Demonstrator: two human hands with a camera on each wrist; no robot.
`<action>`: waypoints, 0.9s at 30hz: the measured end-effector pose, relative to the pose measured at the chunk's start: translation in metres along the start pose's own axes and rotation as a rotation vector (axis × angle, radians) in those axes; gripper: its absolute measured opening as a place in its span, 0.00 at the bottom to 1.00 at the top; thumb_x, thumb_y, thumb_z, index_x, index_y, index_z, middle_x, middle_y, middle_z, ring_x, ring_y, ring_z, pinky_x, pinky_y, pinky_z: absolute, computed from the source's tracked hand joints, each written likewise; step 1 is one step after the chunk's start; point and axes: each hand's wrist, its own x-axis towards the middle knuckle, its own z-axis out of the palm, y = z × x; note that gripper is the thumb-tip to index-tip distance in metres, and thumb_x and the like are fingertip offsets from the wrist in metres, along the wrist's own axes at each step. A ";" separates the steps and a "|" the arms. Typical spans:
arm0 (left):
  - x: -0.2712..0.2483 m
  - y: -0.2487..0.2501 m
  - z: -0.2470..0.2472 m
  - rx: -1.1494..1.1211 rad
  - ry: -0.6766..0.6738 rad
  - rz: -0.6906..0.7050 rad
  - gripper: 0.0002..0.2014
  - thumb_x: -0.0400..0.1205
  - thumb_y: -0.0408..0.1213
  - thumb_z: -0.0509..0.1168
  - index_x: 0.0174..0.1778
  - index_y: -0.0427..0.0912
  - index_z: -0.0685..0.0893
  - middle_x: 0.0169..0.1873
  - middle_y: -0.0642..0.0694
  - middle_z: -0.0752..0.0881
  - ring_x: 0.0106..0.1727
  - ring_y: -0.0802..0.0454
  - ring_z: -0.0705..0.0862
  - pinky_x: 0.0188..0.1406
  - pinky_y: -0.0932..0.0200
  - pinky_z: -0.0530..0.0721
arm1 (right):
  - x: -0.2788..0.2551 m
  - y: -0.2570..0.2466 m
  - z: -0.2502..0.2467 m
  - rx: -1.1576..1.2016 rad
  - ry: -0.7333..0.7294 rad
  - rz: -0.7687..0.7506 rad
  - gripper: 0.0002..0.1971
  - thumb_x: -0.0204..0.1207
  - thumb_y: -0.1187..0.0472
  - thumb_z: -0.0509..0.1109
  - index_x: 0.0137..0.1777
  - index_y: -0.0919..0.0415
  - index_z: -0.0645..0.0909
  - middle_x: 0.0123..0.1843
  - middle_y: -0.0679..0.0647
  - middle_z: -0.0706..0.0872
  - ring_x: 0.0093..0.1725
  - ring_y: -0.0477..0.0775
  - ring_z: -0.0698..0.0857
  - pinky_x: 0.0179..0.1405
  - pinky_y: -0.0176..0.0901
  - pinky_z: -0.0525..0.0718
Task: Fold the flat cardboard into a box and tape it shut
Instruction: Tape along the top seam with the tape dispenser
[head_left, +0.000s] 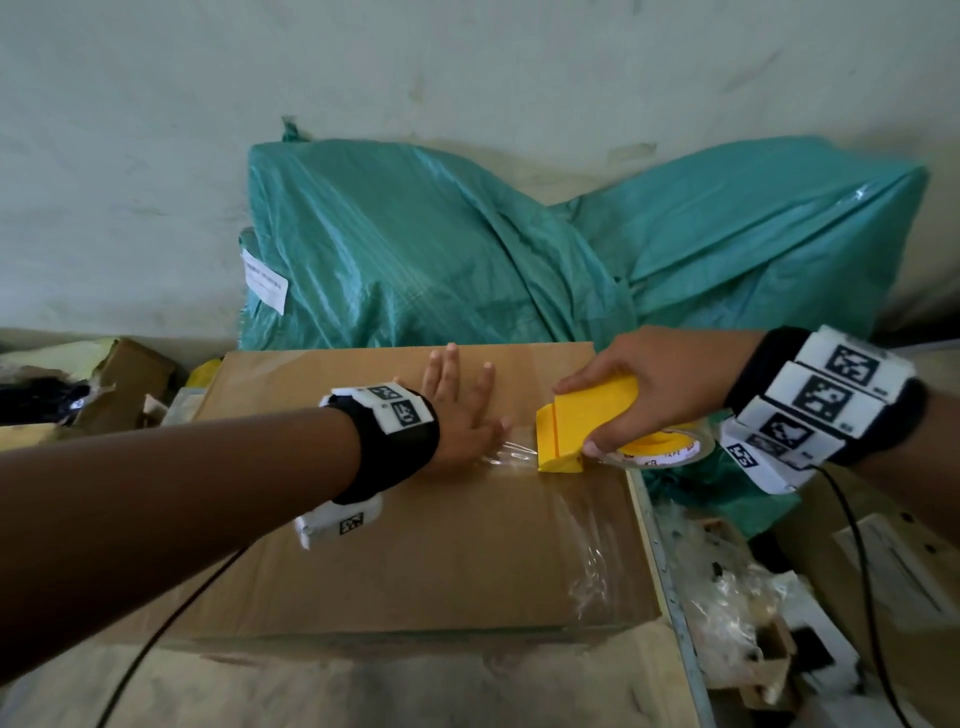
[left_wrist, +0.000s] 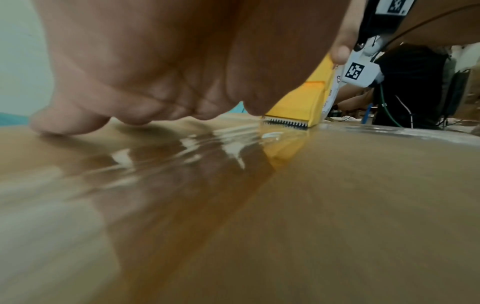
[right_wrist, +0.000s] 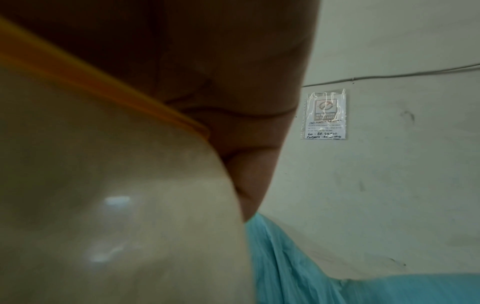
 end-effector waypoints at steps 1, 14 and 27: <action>0.004 0.006 0.003 0.010 0.005 0.003 0.39 0.78 0.70 0.42 0.82 0.62 0.36 0.82 0.41 0.27 0.84 0.41 0.30 0.76 0.22 0.39 | -0.001 0.000 0.000 0.009 -0.001 -0.001 0.39 0.66 0.32 0.77 0.78 0.38 0.73 0.76 0.39 0.78 0.60 0.37 0.74 0.58 0.35 0.70; 0.011 0.002 0.010 0.069 0.008 0.022 0.41 0.74 0.75 0.40 0.79 0.68 0.30 0.81 0.45 0.24 0.83 0.43 0.27 0.74 0.21 0.37 | -0.040 0.026 0.002 0.105 0.044 -0.012 0.37 0.66 0.38 0.80 0.75 0.29 0.71 0.41 0.17 0.81 0.44 0.16 0.78 0.43 0.21 0.75; 0.019 0.014 0.001 0.029 -0.001 -0.005 0.44 0.76 0.72 0.43 0.83 0.58 0.33 0.82 0.41 0.26 0.83 0.43 0.27 0.76 0.23 0.38 | -0.047 0.074 0.018 0.230 0.070 0.088 0.35 0.64 0.40 0.83 0.73 0.33 0.77 0.42 0.24 0.85 0.41 0.29 0.85 0.35 0.26 0.77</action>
